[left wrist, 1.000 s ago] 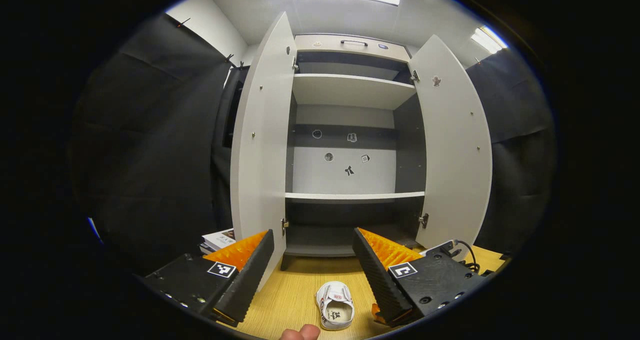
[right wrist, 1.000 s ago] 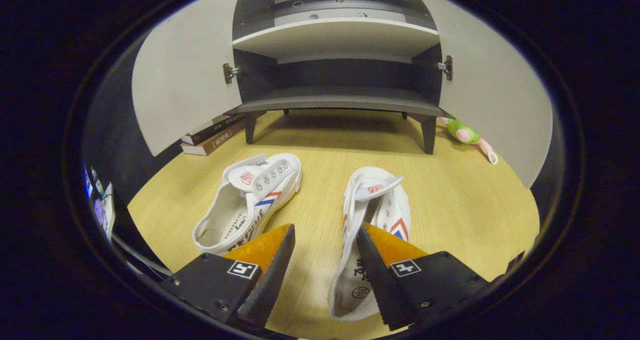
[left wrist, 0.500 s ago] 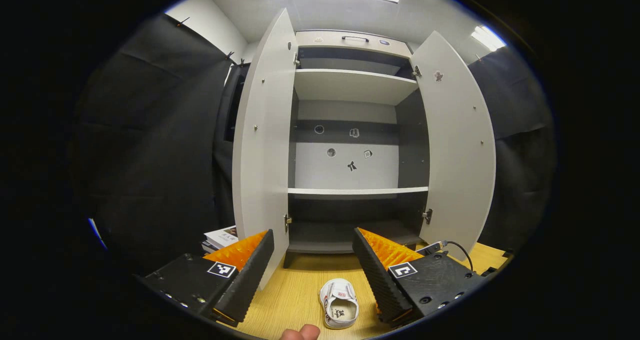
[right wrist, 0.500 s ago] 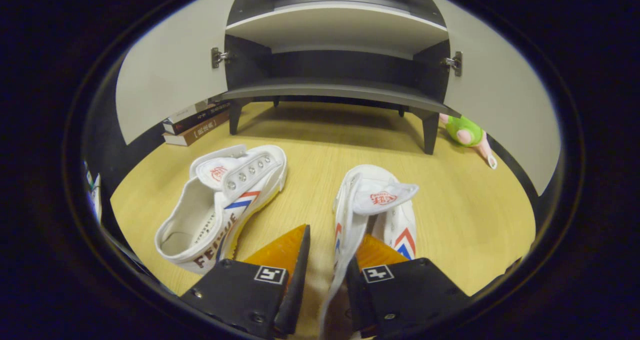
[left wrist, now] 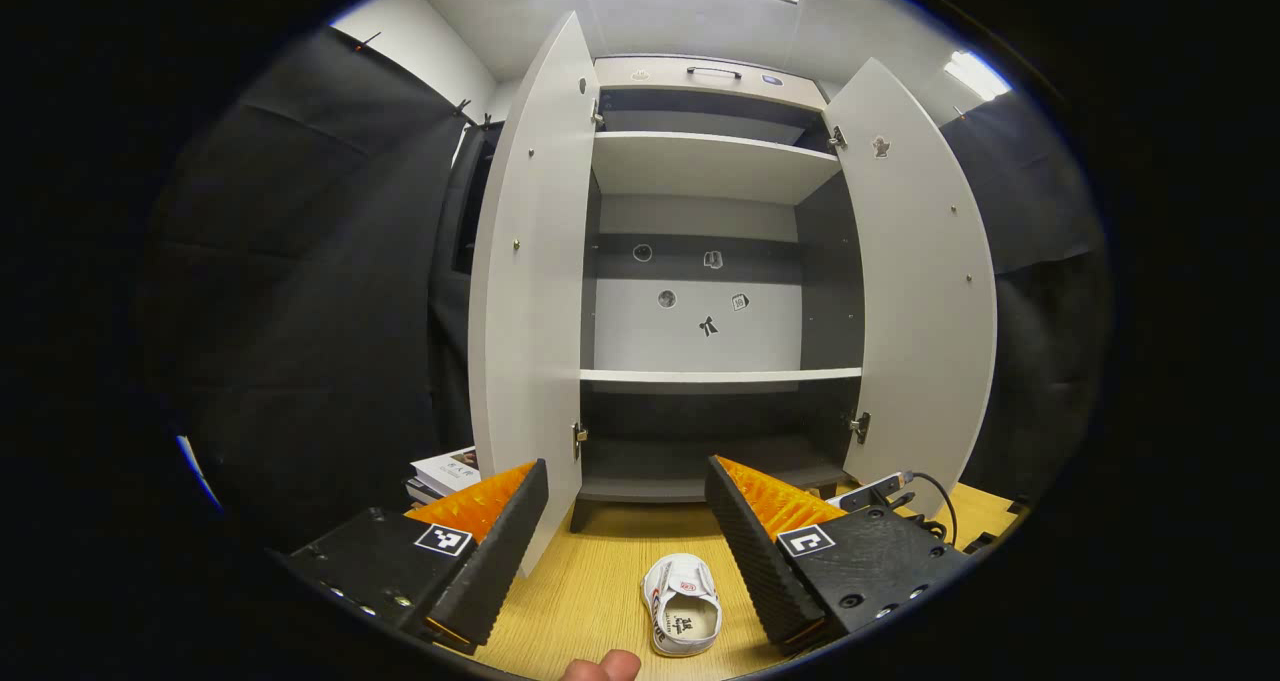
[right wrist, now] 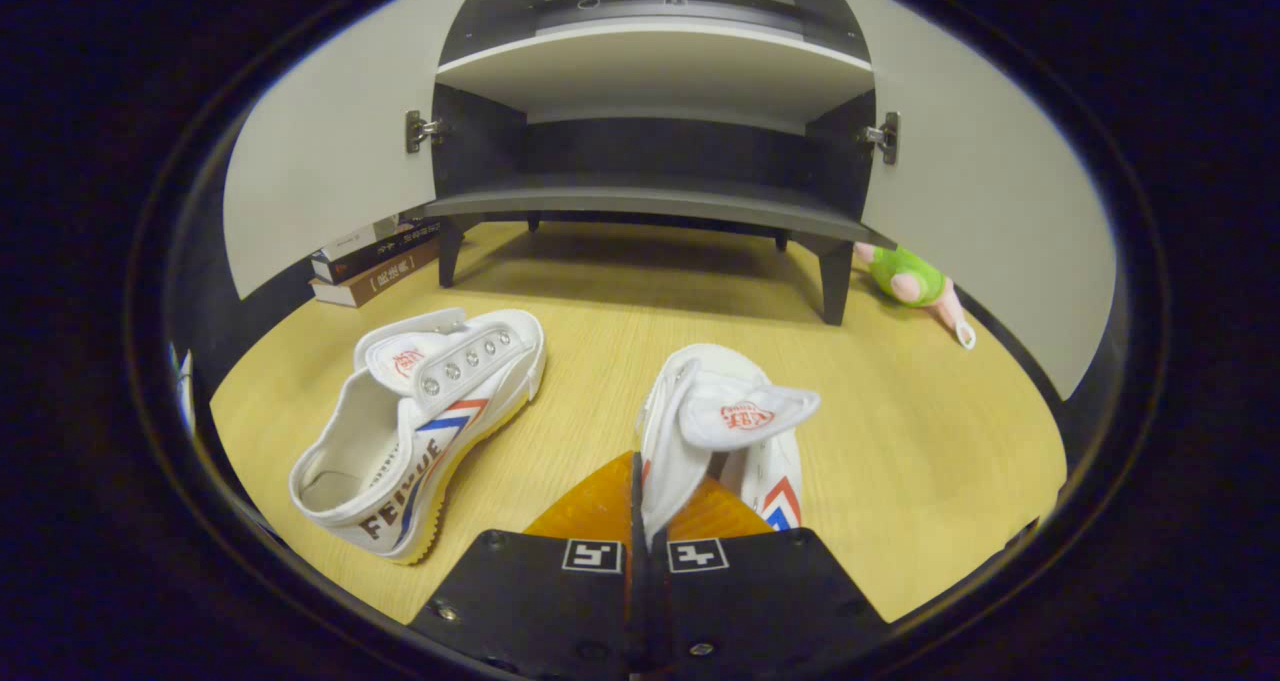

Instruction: Grab one shoe with the right hand and put it into the shoe cabinet, grab the other shoe with the left hand and put it into the shoe cabinet; then close the right door with the right hand and the left door with the left hand.

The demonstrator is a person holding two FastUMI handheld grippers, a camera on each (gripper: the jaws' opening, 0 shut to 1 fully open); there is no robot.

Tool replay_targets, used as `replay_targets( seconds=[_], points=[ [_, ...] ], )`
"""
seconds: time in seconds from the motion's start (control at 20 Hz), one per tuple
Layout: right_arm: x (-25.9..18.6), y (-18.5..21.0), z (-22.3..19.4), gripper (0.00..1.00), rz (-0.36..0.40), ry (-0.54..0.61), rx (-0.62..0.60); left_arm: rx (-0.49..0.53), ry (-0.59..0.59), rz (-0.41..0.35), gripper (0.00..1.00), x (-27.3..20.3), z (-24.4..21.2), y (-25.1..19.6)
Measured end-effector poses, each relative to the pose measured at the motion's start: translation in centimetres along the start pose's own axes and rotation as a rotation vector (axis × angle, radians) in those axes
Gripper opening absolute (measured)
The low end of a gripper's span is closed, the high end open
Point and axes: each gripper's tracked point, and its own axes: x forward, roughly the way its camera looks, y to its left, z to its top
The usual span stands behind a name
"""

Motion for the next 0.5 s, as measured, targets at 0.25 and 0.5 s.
replay_targets(
  seconds=[0.25, 0.5],
  points=[
    [-3.1, -1.5, 4.4, 0.03, 0.000, -0.131, -0.032, -0.005, 0.008, -0.005, 0.95, 0.1, -0.4, -0.4],
    [-8.9, -1.9, 12.3, 0.03, 0.018, -0.280, -0.075, -0.013, -0.008, -0.033, 0.95, 0.4, -0.1, -1.8]
  ],
)
